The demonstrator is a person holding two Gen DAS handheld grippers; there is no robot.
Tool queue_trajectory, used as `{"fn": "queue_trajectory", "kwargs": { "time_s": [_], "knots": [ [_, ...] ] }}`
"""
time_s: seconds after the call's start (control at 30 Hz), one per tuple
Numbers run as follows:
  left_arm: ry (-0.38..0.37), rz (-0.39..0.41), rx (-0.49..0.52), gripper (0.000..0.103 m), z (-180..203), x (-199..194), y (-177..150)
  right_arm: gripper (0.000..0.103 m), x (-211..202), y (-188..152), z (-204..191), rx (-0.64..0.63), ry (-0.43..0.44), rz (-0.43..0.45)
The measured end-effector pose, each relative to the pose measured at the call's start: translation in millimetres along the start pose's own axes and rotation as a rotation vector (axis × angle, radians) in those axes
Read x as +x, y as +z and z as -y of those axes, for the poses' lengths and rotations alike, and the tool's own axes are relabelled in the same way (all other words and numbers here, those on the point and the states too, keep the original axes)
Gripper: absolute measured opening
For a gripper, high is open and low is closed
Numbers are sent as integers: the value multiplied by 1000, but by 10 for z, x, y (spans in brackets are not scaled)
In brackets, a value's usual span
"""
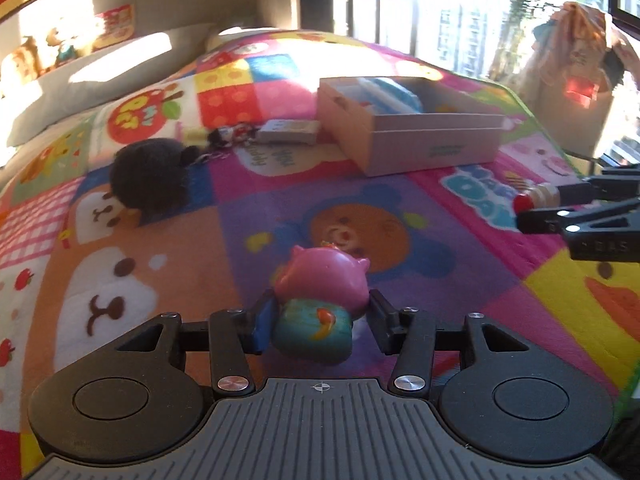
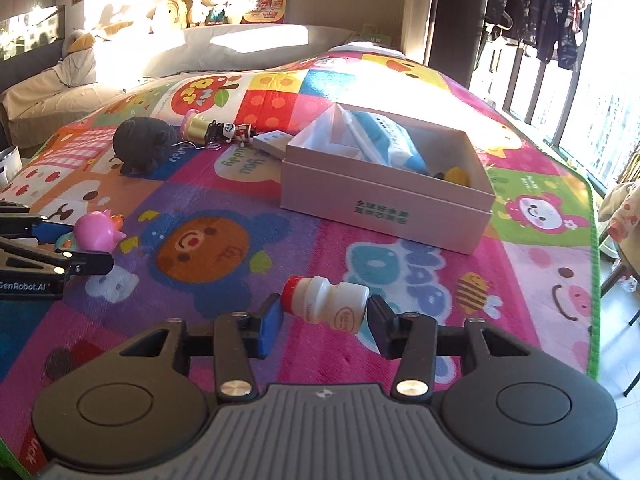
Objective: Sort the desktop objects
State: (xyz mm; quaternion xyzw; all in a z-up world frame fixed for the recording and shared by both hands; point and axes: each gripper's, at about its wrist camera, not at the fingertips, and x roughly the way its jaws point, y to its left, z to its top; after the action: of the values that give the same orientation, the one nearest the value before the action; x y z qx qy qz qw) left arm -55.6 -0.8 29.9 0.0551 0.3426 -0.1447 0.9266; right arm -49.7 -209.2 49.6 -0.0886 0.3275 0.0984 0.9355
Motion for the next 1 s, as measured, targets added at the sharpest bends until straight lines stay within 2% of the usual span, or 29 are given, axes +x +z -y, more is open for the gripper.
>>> {"fn": "queue_trajectory", "kwargs": {
  "time_s": [0.1, 0.23, 0.37, 0.5, 0.53, 0.57, 0.6, 0.63, 0.67, 0.73, 0.83, 1.0],
  "knots": [
    [-89, 34, 49, 53, 241, -22, 153, 46, -150, -50, 155, 0, -22, 12],
    [-152, 135, 64, 53, 375, 69, 598, 46, -365, 74, 416, 24, -71, 88],
    [-179, 273, 89, 53, 370, 214, 1301, 46, -479, 489, 717, 70, -132, 204],
    [-232, 322, 41, 53, 260, 424, 2118, 46, -433, 1001, 950, 102, -153, 312],
    [-236, 321, 36, 56, 245, 515, 2282, 46, -377, 1111, 984, 109, -153, 328],
    [-244, 312, 39, 70, 234, 619, 2408, 46, -305, 1202, 1009, 111, -157, 342],
    [-230, 308, 35, 79, 217, 716, 2485, 47, -203, 1288, 1027, 108, -161, 353],
    [-192, 306, 27, 89, 190, 799, 2518, 55, -91, 1338, 1040, 105, -157, 351],
    [-164, 298, 21, 89, 140, 858, 2498, 61, 34, 1375, 1059, 106, -153, 337],
    [-162, 269, -13, 91, 6, 923, 2329, 61, 239, 1358, 1087, 121, -166, 296],
    [-151, 202, -46, 94, -161, 967, 1861, 62, 403, 1170, 1136, 161, -138, 236],
    [-25, 85, -38, 96, -316, 996, 1013, 63, 556, 881, 1076, 176, -122, 133]
  ]
}}
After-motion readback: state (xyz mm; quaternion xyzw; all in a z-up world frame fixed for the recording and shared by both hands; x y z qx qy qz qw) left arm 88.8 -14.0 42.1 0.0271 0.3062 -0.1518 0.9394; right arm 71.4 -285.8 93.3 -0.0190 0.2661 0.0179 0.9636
